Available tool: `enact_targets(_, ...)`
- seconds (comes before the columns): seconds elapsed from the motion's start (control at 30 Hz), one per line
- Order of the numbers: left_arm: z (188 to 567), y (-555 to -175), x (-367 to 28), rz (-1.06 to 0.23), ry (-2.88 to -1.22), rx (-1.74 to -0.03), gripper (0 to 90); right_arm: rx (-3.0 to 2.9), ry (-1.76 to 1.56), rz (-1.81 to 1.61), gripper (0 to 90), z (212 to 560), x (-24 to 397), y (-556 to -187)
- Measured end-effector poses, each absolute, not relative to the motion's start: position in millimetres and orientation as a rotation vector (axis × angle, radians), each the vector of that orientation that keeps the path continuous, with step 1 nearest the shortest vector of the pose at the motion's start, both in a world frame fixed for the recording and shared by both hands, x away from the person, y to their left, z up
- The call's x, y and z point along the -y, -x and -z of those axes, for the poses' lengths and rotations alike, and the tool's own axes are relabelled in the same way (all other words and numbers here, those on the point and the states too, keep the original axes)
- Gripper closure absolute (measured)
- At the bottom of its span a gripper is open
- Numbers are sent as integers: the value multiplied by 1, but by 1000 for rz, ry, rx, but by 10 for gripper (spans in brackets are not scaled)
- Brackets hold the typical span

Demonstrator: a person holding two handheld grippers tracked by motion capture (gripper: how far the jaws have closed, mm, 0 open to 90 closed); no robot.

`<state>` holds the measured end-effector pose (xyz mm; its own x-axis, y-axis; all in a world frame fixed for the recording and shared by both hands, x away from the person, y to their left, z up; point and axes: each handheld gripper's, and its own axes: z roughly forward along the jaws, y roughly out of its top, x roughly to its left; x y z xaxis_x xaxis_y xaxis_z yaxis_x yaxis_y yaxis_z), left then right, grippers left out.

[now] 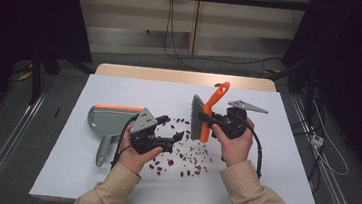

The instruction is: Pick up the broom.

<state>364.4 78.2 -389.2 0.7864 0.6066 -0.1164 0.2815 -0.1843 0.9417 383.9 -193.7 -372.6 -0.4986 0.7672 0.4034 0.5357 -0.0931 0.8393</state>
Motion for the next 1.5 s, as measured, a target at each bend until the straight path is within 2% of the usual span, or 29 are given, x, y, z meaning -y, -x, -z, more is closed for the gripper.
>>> enact_targets(0.3,385,-366,-108,-317,-1765,-663,95,-2032,-1411,-1545,697,375,213,-381)
enact_targets(0.6,387,-368,-137,-316,-1757,-670,47,-2090,-1384,-1472,697,376,224,-378)
enact_targets(0.93,390,-366,-172,-336,-1745,-699,40,-2144,-1381,-1404,697,377,239,-375)
enact_targets(1.5,396,-360,-207,-360,-1743,-730,40,-2194,-1417,-1289,697,377,264,-370)
